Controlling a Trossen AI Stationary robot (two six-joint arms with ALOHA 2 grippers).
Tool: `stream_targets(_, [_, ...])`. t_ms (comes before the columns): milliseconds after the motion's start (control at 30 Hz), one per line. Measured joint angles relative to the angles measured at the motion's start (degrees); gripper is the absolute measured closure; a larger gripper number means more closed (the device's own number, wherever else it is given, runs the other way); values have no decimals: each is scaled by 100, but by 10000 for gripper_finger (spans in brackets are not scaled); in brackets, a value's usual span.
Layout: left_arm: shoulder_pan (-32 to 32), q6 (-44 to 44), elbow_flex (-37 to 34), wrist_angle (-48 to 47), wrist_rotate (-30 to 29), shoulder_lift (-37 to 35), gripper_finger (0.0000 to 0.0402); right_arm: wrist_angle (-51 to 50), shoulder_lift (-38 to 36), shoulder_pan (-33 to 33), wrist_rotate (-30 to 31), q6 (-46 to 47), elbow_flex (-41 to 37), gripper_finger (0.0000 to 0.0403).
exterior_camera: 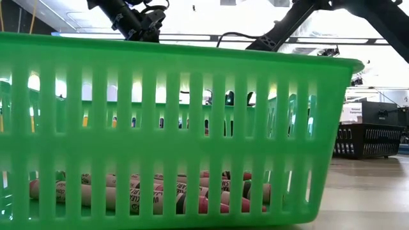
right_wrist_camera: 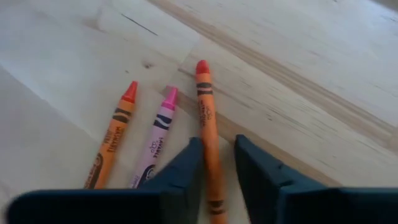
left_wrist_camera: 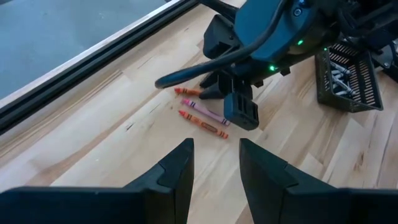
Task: Sort crayons
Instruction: Put the right orange crayon into the yellow bin
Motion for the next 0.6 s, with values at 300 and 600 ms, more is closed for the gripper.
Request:
stream_targets(300, [-2, 0, 0, 2, 0, 0, 287, -147, -93, -114, -774, -178, -13, 387])
stream_targets(600, [0, 57, 0, 119, -410, 2, 287, 157, -1230, -464, -1228, -275, -35, 399])
